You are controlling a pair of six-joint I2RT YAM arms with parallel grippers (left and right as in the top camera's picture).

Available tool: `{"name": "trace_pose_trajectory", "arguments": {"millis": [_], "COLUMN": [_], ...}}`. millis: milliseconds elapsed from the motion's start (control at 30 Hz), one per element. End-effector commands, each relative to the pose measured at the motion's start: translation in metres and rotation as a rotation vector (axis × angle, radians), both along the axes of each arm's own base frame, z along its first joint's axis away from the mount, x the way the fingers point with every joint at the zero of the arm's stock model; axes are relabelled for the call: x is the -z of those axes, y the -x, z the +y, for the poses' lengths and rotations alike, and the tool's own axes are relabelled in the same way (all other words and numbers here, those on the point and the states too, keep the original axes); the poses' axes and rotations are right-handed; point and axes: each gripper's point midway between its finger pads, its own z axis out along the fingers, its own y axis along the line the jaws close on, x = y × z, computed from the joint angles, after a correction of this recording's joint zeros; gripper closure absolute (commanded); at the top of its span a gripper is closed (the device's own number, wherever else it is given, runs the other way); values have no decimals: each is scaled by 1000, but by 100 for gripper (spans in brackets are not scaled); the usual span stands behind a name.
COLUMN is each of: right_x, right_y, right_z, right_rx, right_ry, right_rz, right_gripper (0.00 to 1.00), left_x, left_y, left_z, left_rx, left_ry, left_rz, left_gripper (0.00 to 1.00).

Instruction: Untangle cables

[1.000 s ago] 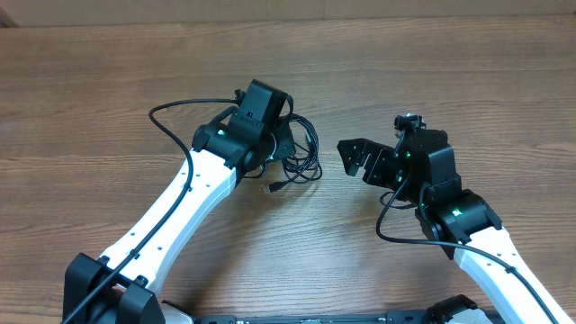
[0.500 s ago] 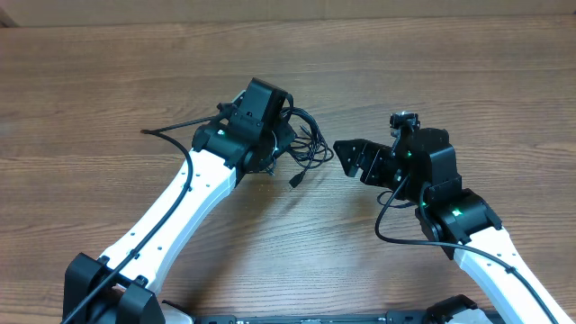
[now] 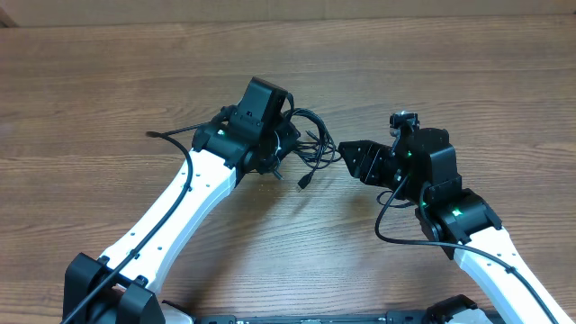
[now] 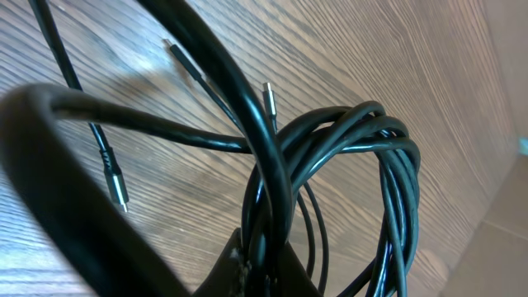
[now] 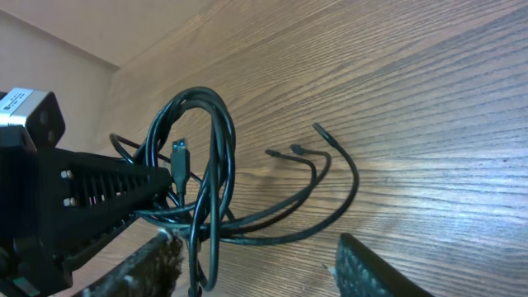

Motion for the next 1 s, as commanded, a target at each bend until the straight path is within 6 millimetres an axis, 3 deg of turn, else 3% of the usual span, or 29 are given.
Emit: {"name": "trace_pose_trajectory", "arguments": {"millis": [0,533,700,967], "right_x": [-10,2,4,24], "right_y": [-3,-8,-9,-13], "right_z": [2,4,2,2], "right_rx": [-8,-8,0,-8], "right_ry": [-11,-1,11,52], "right_rz": [-25,5,5,44], "right_gripper": [46,56,64,70], "left_x": [-3,-9,-10,-16], "left_y": [2,2,3,5], "left_z": [-10,-21,-24,-35], "left_rx": [20,53,65,132], "left_ry": [57,110,125,170], "left_rz": [16,8,13,-2], "left_gripper": [96,96,96,96]}}
